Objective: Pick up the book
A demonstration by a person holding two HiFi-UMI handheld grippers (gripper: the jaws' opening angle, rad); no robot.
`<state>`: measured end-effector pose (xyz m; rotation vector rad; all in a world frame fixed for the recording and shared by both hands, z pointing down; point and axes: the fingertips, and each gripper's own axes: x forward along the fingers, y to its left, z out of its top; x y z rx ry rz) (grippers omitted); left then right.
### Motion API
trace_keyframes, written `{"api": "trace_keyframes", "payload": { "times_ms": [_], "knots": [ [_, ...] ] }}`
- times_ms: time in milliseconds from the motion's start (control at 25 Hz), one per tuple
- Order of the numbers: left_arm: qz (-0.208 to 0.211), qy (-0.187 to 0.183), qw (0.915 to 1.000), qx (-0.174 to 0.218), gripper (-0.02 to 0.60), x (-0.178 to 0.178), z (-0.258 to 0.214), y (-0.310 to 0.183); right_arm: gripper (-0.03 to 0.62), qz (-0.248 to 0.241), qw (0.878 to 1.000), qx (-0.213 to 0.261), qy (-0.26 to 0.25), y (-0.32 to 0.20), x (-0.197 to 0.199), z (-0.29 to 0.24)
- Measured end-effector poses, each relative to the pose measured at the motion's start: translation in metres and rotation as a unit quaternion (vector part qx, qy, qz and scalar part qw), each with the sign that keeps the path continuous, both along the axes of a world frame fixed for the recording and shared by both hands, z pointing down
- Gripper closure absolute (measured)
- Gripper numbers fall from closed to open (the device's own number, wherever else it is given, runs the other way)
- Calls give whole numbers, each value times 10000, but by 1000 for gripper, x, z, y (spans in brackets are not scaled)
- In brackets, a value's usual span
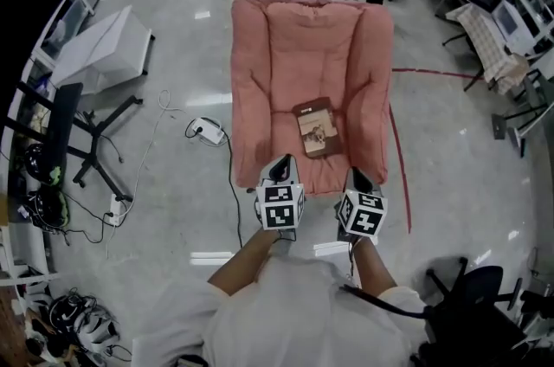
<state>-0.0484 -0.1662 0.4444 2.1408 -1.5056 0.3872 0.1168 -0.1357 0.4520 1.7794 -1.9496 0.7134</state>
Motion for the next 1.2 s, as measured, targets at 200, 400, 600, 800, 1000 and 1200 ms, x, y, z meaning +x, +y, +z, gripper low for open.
{"api": "trace_keyframes", "payload": {
  "times_ms": [200,400,600,800,1000,1200],
  "knots": [
    [84,16,9999,-145,581,-6,12,-43,563,-31,9996,-144,223,-35,-7,5],
    [179,-34,9992,-369,581,1,31,-61,563,-24,9988,-368,334,-51,-3,20],
    [243,-189,9972,-676,581,16,67,-61,563,-25,9971,-704,298,-54,12,59],
    [106,-291,9945,-997,581,23,120,-72,563,-55,9946,-985,310,-75,26,110],
    [-46,-355,9918,-1228,581,35,164,-84,562,-299,9906,-1272,399,-96,40,156],
    [-88,-189,9891,-1455,581,47,209,-107,560,-515,9859,-1562,320,-125,46,202]
  ]
}}
